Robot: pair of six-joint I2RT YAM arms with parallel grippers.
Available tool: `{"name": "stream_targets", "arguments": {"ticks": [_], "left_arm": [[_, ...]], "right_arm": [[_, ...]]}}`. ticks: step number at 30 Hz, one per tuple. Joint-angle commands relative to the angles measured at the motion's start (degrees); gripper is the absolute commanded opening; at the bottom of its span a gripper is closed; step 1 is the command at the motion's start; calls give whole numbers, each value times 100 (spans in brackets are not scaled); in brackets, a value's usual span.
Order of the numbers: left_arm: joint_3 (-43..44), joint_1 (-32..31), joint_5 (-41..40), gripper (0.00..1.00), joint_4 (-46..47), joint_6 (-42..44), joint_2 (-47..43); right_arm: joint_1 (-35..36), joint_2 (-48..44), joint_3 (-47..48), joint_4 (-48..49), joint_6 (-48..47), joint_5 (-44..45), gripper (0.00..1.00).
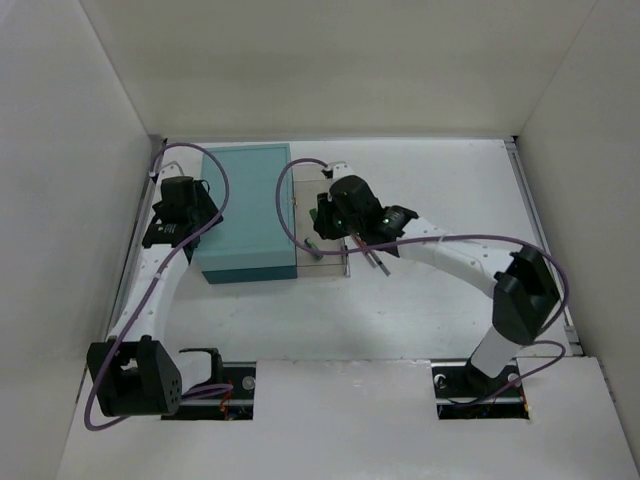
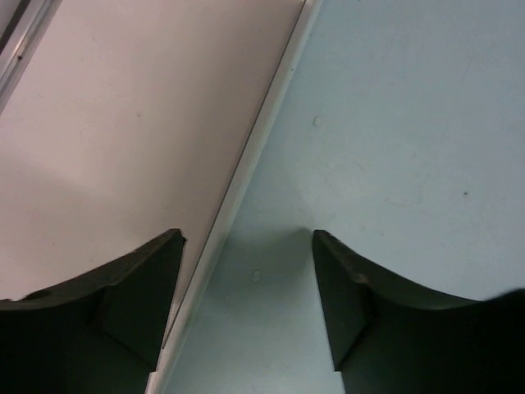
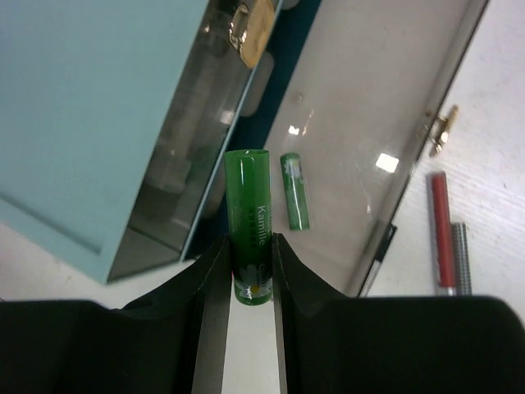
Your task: Organize the makeup
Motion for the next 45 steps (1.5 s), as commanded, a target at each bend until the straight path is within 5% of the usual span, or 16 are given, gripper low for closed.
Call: {"name": "stream_targets", "arguments": {"ticks": [1, 8, 12, 16, 20, 30, 45], "left_arm": [[-163, 98, 41, 58, 268, -32, 56], [-444, 239, 41, 31, 514, -32, 188], [-594, 291, 59, 24, 646, -23, 223], [-690, 388, 129, 20, 742, -14, 223], [-804, 528, 305, 18, 883, 3, 136], [-805, 687, 604, 15, 1050, 39, 241], [-752, 722, 789, 15, 1191, 162, 461]], "right_arm": [[-77, 506, 587, 252, -65, -111, 16], [-297, 1456, 1229, 94, 101, -129, 22], [-314, 1677, 1318, 32, 58, -155, 28], [-314, 1730, 1274, -117, 31, -181, 51], [-358, 1327, 977, -126, -48, -225, 61], [-1315, -194, -710, -126, -206, -216, 63], [-1413, -108, -2083, -231, -602, 47, 53]]}}
